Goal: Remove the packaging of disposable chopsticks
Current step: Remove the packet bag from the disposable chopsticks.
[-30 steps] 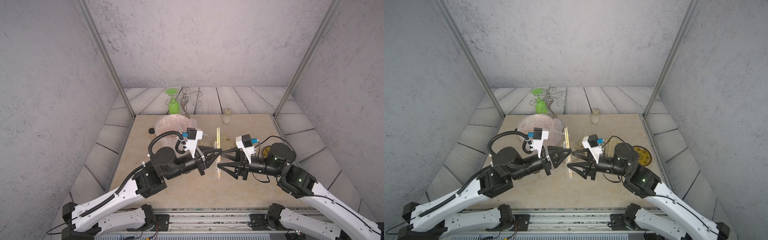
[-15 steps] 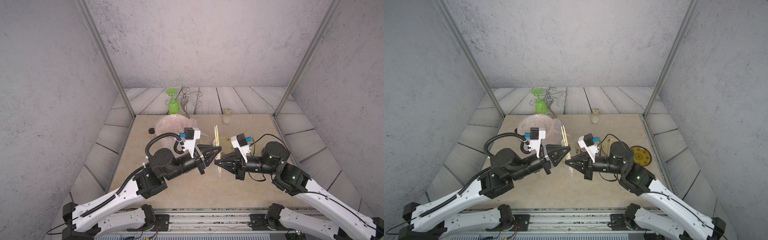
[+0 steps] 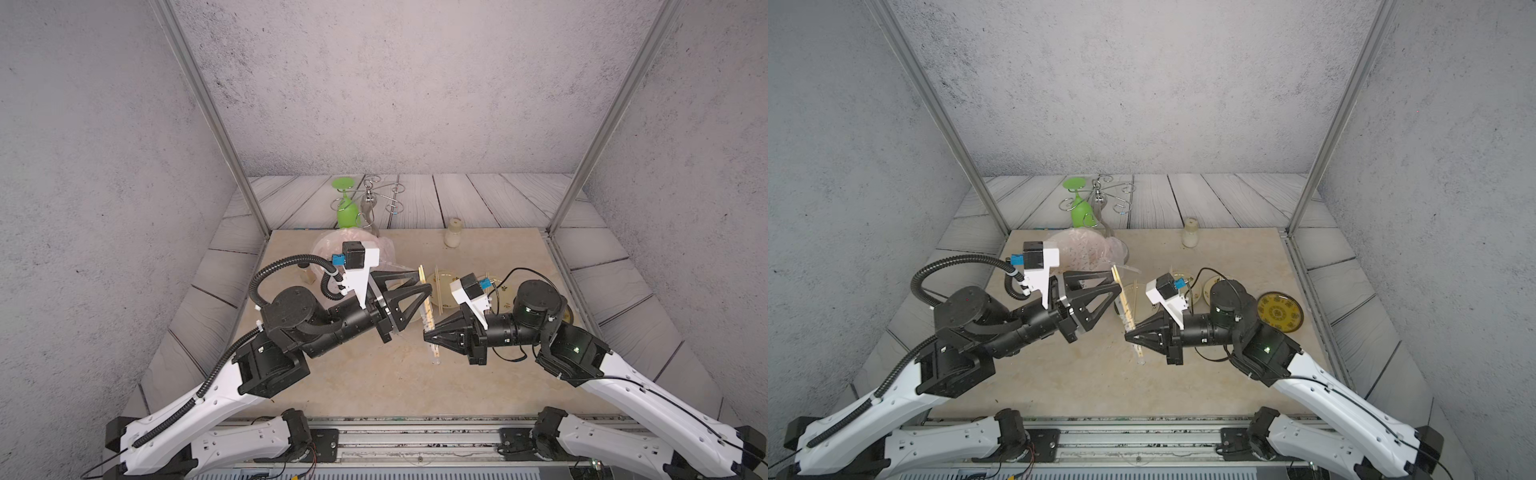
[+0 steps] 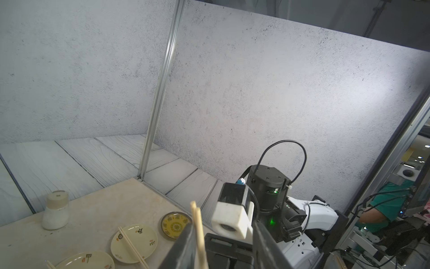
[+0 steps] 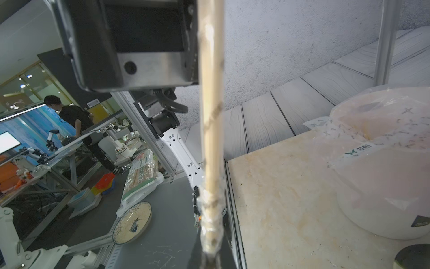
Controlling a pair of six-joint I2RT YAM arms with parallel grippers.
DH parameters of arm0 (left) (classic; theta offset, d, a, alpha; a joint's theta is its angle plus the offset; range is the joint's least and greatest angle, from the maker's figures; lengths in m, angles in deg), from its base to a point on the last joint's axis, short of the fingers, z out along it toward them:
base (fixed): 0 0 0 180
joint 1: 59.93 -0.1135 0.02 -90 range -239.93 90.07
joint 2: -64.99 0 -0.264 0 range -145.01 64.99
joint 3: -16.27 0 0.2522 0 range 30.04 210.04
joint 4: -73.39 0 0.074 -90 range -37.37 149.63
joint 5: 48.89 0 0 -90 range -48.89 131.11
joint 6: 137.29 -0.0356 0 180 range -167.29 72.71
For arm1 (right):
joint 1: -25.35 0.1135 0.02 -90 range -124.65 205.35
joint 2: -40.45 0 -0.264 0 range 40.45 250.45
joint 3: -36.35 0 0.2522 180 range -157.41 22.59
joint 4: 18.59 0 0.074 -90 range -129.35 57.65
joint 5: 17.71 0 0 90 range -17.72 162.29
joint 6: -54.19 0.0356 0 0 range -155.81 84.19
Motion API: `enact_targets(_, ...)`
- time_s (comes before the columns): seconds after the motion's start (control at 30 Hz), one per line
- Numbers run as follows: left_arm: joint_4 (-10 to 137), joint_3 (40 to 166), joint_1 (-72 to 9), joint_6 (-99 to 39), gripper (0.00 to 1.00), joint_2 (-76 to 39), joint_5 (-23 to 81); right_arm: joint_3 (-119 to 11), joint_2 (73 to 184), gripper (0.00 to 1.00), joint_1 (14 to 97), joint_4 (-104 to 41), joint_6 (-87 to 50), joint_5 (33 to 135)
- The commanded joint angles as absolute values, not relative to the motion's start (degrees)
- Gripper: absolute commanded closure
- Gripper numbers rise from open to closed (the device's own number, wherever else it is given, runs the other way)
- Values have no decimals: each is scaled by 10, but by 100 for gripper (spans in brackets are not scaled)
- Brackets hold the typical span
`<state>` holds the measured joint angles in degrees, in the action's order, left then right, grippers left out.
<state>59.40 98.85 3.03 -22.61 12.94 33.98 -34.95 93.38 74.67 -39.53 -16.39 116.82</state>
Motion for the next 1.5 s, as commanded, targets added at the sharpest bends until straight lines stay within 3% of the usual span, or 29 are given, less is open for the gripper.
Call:
enact_targets(0.0,574,998,28,-243,69,131,320,-366,936,100,746,-416,-181,1204)
enact_targets(0.1,567,1000,27,-244,78,131,317,-368,936,100,746,-426,-188,1213)
enact_targets(0.13,562,1002,26,-244,76,131,316,-369,935,100,746,-427,-191,1219)
enact_targets(0.2,551,1006,27,-246,64,130,323,-369,933,100,746,-429,-193,1221)
enact_targets(0.23,549,1007,26,-246,64,131,325,-369,932,100,746,-429,-194,1223)
enact_targets(0.4,553,1008,26,-246,100,133,319,-374,933,100,746,-444,-200,1227)
enact_targets(0.6,556,1006,25,-252,100,140,314,-385,928,100,746,-486,-227,1223)
enact_targets(0.67,558,1006,25,-251,86,143,318,-395,929,100,746,-508,-240,1229)
enact_targets(0.73,557,1007,25,-250,85,145,316,-398,928,100,746,-516,-245,1230)
enact_targets(0.87,556,1008,25,-245,99,145,307,-398,931,100,746,-515,-244,1243)
enact_targets(1.07,558,1006,25,-234,100,146,305,-395,933,100,745,-513,-242,1236)
enact_targets(1.1,559,1004,25,-232,100,149,311,-394,930,91,746,-514,-243,1225)
enact_targets(1.17,565,998,25,-229,100,157,332,-388,922,57,746,-513,-242,1202)
enact_targets(1.2,571,993,25,-227,100,161,343,-383,919,45,746,-512,-243,1193)
enact_targets(1.23,572,990,25,-226,100,166,354,-381,917,40,746,-517,-247,1188)
enact_targets(1.47,570,983,25,-229,100,181,387,-369,929,48,746,-551,-271,1198)
